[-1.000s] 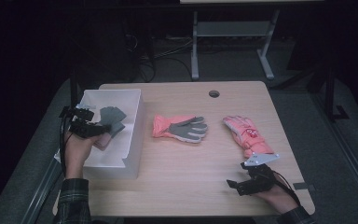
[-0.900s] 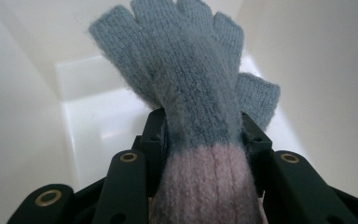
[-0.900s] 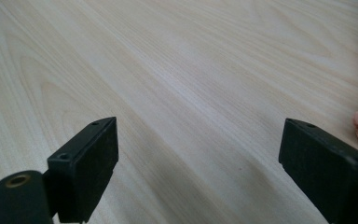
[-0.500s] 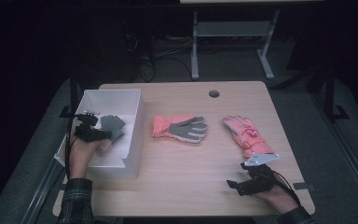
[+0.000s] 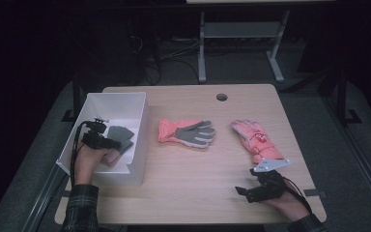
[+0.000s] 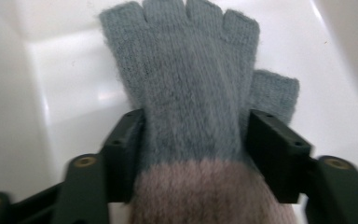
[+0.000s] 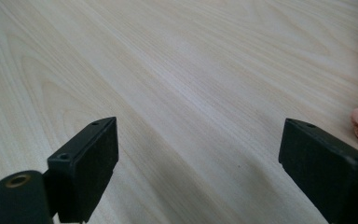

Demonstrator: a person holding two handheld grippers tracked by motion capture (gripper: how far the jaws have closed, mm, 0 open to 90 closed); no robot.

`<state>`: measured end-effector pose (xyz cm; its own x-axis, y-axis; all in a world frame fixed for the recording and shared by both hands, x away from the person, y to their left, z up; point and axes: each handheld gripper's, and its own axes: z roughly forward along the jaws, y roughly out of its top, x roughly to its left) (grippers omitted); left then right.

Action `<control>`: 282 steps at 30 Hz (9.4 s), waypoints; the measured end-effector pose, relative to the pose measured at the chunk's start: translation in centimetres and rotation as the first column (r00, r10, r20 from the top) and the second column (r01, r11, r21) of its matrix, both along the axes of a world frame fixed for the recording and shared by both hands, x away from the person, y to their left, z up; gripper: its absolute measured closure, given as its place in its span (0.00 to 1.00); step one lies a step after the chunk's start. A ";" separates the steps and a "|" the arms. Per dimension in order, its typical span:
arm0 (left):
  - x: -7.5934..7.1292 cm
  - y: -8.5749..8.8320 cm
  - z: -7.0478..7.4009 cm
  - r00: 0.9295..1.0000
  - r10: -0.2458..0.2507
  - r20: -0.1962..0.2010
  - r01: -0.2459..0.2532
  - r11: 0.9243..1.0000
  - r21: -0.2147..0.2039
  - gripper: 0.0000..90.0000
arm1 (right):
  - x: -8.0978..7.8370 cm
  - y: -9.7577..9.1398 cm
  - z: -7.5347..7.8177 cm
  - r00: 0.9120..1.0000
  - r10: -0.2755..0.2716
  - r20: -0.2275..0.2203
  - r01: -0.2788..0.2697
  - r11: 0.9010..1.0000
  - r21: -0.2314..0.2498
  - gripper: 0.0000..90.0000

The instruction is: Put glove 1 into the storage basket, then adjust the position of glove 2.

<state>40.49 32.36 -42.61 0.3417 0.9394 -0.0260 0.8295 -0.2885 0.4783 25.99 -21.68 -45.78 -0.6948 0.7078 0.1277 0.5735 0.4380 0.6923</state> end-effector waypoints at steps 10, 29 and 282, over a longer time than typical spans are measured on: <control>-0.6 -0.2 2.1 0.998 0.006 0.069 -0.004 0.999 -0.037 0.20 | 0.0 0.0 0.0 1.000 -0.002 -0.001 0.002 1.000 0.003 0.13; -2.9 -2.9 7.7 0.973 -0.115 0.198 0.145 0.979 -0.144 0.18 | 0.0 0.1 0.0 1.000 -0.002 -0.008 0.002 1.000 0.001 0.13; -11.3 -19.8 -2.4 0.775 -0.614 0.148 0.631 0.765 -0.130 0.15 | 14.0 -4.9 1.5 0.965 -0.236 -0.114 0.227 0.970 -0.085 0.64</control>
<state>29.15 12.54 -44.98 0.8584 0.5039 -0.0965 0.4448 -0.6373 0.6293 39.95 -26.56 -44.27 -0.4932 0.8577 0.1449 0.7431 0.3288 0.5828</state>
